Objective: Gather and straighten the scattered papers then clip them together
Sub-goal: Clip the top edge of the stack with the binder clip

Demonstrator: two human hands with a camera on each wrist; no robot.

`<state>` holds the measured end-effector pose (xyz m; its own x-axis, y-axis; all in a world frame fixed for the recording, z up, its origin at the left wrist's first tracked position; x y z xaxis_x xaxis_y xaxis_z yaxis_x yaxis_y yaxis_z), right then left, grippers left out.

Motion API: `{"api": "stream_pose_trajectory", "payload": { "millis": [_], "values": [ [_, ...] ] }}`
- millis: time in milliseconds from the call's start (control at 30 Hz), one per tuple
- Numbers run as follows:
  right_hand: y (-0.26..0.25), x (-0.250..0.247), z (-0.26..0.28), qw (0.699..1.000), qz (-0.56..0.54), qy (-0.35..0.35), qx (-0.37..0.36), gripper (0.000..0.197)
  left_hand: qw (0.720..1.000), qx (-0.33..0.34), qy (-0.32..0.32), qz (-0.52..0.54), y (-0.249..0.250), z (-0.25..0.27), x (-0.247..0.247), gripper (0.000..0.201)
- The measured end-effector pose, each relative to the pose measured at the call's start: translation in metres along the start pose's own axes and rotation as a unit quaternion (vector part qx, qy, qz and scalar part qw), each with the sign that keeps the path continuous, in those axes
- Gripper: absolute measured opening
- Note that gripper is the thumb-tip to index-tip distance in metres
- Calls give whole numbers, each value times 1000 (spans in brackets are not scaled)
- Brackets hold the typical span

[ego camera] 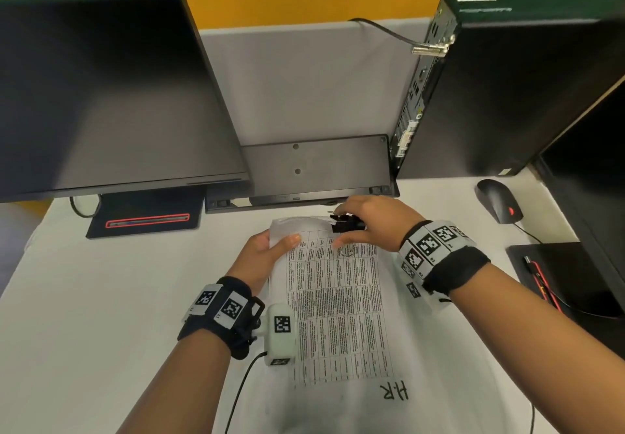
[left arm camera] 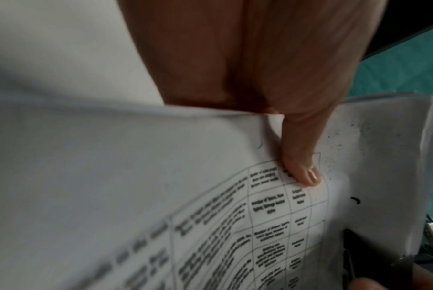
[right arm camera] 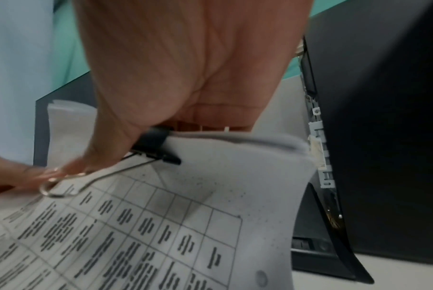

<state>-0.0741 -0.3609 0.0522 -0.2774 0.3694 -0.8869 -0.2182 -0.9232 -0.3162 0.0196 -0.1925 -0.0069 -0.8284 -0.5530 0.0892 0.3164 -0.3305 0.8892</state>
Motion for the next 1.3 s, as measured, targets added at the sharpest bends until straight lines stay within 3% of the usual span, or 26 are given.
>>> {"api": "stream_pose_trajectory", "payload": {
  "millis": [167,300,533,700,800,867,933,1033,1067,1167,1300],
  "values": [
    [-8,-5,4,999,-19,40,-8,47,1000,9,-2,-7,8,5,1,24],
    [-10,-13,7,996,-84,18,15,14,999,23,19,-40,12,10,-1,25],
    [-2,-31,20,972,-228,19,58,42,996,59,38,-64,23,27,5,20],
    [6,-34,36,962,-260,18,82,46,995,66,43,-57,25,31,17,21],
    [23,-37,53,952,-274,71,117,45,995,66,51,-51,23,29,21,21],
    [41,-36,68,927,-311,148,146,37,996,61,61,-29,18,27,20,21],
    [60,-21,81,872,-410,211,165,35,997,48,66,-2,12,24,20,22],
    [73,37,88,770,-574,181,212,50,996,19,71,55,0,16,27,21],
    [70,56,88,766,-580,154,232,56,994,6,82,74,-6,11,29,23],
    [65,92,89,804,-521,107,265,49,989,-23,124,77,-20,-6,36,34],
    [98,97,104,791,-472,146,360,39,993,-59,104,23,-36,-24,64,31]
  ]
}}
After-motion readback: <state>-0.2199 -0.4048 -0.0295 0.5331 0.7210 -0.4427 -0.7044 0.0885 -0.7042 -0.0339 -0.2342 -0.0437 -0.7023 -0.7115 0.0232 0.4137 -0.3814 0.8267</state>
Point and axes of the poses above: each hand's wrist, its own z-axis away from the middle knuckle, its own x-axis out of the palm, y = z × x, the point moved 6 cm from there along -z, towards the middle knuckle, and after that the axes turned 6 degrees about -y, right-handed, at the moved point
